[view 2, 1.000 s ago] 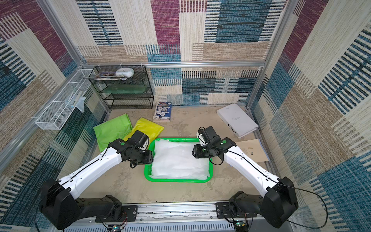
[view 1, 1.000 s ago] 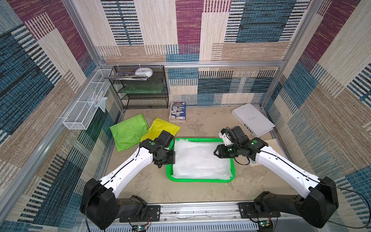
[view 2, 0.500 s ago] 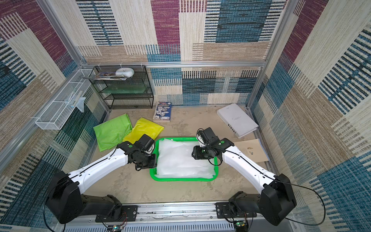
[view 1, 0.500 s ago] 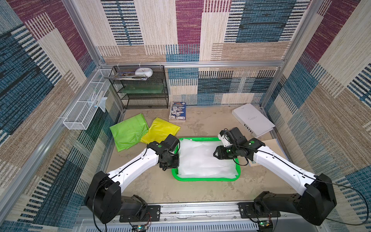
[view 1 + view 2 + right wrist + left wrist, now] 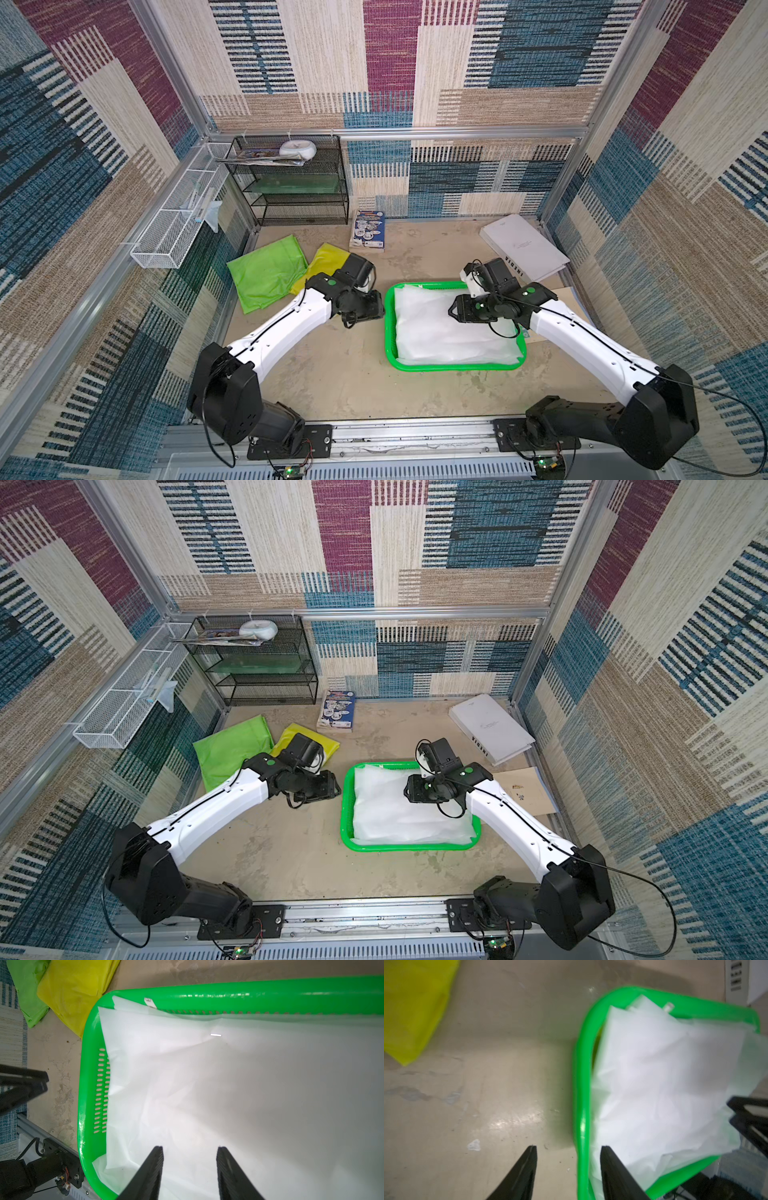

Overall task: Put the folded raincoat in the basket
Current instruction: Move the basket to the center of the board, then move the raincoat to the center of the board.

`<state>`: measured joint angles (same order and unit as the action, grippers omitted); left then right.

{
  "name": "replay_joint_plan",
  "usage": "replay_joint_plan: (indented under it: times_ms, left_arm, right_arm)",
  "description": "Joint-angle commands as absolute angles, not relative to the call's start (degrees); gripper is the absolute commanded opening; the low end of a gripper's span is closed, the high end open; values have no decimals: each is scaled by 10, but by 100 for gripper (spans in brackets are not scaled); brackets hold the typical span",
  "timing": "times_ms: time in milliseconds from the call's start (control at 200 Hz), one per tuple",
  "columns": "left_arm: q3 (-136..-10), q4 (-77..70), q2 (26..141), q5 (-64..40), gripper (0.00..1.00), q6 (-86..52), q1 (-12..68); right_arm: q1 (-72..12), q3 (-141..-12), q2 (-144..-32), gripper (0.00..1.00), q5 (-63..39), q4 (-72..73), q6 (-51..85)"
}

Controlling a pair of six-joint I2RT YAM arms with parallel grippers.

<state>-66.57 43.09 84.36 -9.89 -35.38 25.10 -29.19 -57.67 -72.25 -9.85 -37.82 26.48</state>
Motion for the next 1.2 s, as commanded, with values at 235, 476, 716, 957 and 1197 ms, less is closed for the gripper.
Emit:
replay_joint_plan:
  times_ms: [235,476,716,957,1197]
  left_arm:
    - [-664,386,951,-82,55,-348,57]
    - [-663,278,1042,-114,55,-391,22]
    - [-652,265,1082,-122,34,-386,22]
    - [-537,250,946,-156,1,-446,82]
    - [-562,395,775,-104,76,-477,209]
  right_arm:
    - [-291,-583,-706,48,-127,-372,265]
    - [-291,-560,-706,46,-159,-352,276]
    - [-291,-558,-705,43,-164,-359,269]
    - [-291,-557,-695,39,-169,-359,270]
    - [-291,-564,-702,41,-165,-360,271]
